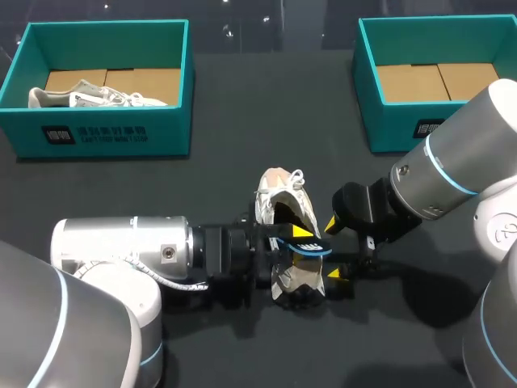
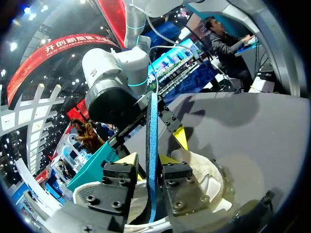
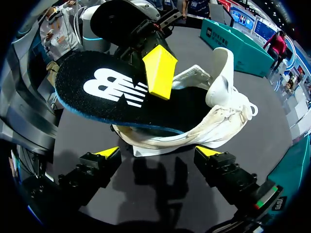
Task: Take the shoe out of the shoebox, open the shoe tongue, remove and reinsert the insole, then place the shoe into the shoebox
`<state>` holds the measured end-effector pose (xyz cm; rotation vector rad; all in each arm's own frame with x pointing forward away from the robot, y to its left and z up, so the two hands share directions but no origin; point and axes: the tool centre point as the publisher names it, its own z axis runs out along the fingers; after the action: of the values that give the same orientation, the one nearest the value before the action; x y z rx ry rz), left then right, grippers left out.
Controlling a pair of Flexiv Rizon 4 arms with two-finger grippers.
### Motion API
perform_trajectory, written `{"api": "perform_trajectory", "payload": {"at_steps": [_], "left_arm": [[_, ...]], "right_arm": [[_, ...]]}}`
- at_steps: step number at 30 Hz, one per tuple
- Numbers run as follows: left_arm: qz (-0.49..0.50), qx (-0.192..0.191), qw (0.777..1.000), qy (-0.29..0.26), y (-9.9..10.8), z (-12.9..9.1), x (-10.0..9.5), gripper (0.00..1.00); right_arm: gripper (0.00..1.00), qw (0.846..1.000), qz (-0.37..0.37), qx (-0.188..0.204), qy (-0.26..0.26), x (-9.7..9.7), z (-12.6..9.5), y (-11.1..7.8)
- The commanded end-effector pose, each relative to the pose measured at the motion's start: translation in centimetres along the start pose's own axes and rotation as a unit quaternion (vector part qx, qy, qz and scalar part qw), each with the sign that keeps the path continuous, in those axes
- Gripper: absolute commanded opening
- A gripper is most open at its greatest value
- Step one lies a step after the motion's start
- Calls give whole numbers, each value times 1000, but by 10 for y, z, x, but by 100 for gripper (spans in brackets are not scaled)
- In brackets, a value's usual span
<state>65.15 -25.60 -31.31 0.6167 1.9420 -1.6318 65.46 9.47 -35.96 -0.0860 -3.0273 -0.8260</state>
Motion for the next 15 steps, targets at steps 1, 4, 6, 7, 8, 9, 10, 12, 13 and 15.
{"api": "perform_trajectory", "payload": {"at_steps": [1, 4, 6, 7, 8, 9, 10, 12, 13, 15], "left_arm": [[5, 7, 1000, 0, -4, -9, 2, 15], [9, 11, 1000, 2, -3, -6, 4, 0], [10, 11, 1000, 4, -2, -4, 5, 0], [12, 10, 1000, 5, 0, -3, 6, 0], [18, 5, 1000, 3, 1, -1, 6, 0], [22, 1, 1000, 2, 4, 0, 5, 0], [25, -2, 1000, 0, 6, 2, 5, 0], [32, -11, 999, -3, 11, 4, 5, 0], [35, -15, 999, -4, 13, 4, 4, 0], [36, -21, 999, -5, 19, 6, 4, 0]], "right_arm": [[100, 1000, 0, 0, -1, 1, 0, -1], [100, 1000, 0, 0, -1, 1, 0, -1], [100, 1000, 0, 0, -1, 1, 0, -1], [100, 1000, 0, 0, -1, 1, 0, -1], [100, 1000, 0, 0, -1, 1, 0, -1], [100, 1000, 0, 0, -1, 1, 0, -1], [100, 1000, 0, 0, -1, 1, 0, -1], [100, 1000, 0, 0, -1, 1, 0, -1], [100, 1000, 0, 0, -1, 1, 0, -1], [100, 1000, 0, 0, -1, 1, 0, -1]]}}
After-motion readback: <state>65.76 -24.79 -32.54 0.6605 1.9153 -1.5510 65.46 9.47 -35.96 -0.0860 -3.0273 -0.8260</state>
